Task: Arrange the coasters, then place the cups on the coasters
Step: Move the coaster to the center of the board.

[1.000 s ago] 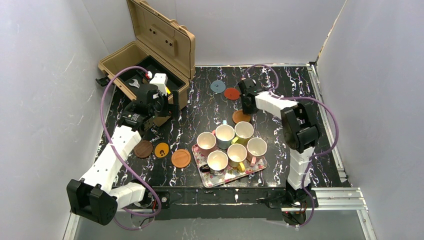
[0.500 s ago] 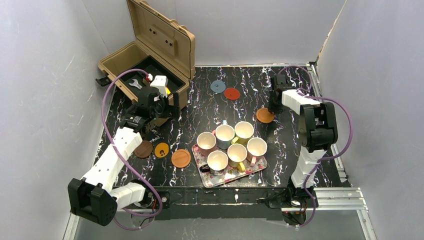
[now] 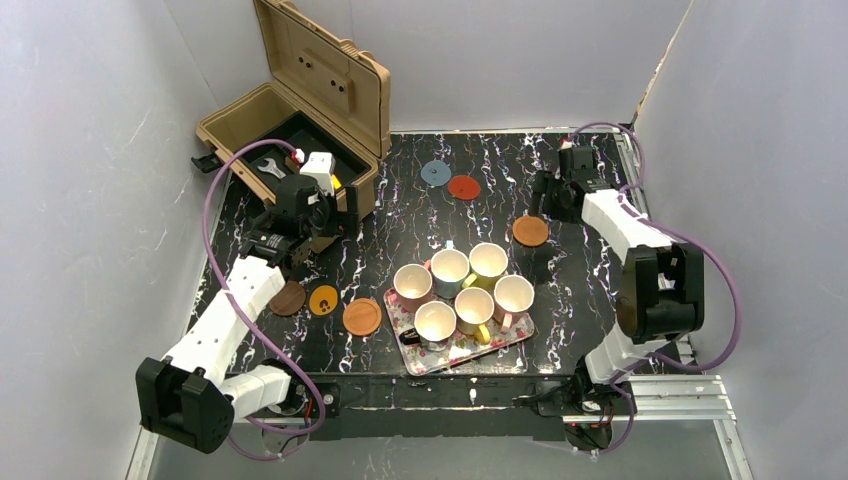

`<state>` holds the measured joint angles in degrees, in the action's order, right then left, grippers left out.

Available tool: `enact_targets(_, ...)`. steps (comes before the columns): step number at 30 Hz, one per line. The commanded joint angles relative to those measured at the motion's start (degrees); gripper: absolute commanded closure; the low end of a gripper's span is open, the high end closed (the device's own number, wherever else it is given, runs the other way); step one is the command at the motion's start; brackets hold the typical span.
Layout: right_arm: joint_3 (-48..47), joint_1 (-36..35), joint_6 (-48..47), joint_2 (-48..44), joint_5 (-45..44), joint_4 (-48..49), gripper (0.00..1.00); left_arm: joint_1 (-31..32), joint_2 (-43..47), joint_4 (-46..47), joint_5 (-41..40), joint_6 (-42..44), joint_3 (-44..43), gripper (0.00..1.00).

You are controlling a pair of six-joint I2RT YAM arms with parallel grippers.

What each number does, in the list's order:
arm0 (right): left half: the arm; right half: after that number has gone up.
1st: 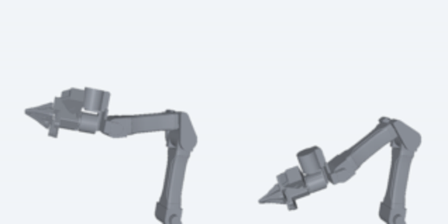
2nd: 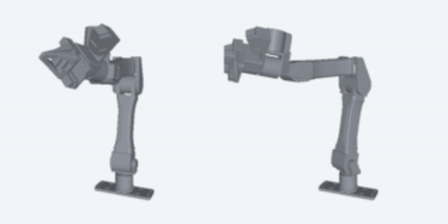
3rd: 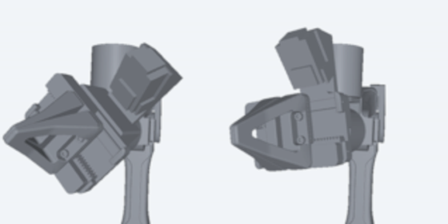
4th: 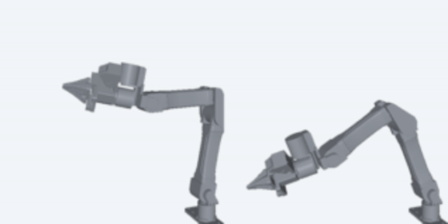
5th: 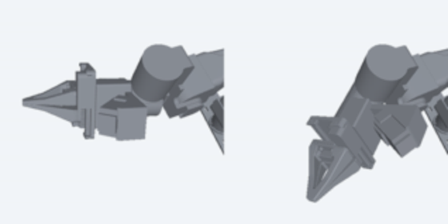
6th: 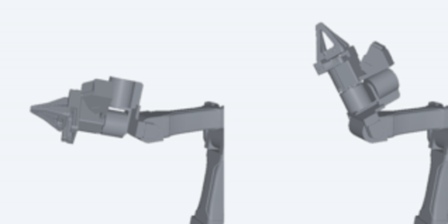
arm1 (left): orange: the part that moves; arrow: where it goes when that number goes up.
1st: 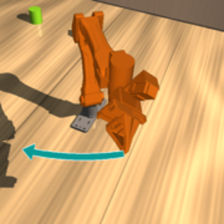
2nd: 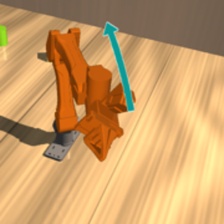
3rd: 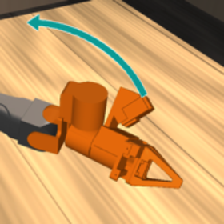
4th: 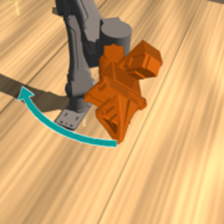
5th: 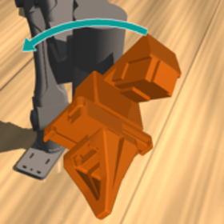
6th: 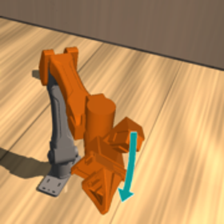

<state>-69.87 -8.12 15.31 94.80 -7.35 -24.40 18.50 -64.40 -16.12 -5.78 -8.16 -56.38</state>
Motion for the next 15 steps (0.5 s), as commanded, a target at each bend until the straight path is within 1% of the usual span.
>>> enact_targets(1,6.9,2.8,3.7,-1.8,9.4,3.9,0.20,-0.2,1.9,1.2,-0.9,-0.1,0.8,0.03)
enact_targets(4,9.7,5.6,5.2,-1.8,15.2,6.0,0.24,-0.3,2.4,1.1,-1.1,0.2,0.8,0.03)
enact_targets(7,12.0,7.4,5.9,-1.8,18.5,7.9,0.30,-0.2,3.7,1.6,-1.5,0.6,1.3,0.03)
enact_targets(9,13.0,7.7,6.3,-1.3,19.8,9.1,0.34,-0.2,4.2,1.8,-1.9,0.8,1.4,0.03)
enact_targets(12,13.9,10.7,6.8,0.1,21.6,10.6,0.38,-0.2,4.5,1.5,-2.1,1.3,1.1,0.04)
enact_targets(15,13.8,11.9,6.6,2.0,20.0,10.7,0.39,-0.2,5.3,1.4,-2.7,1.6,1.2,0.04)
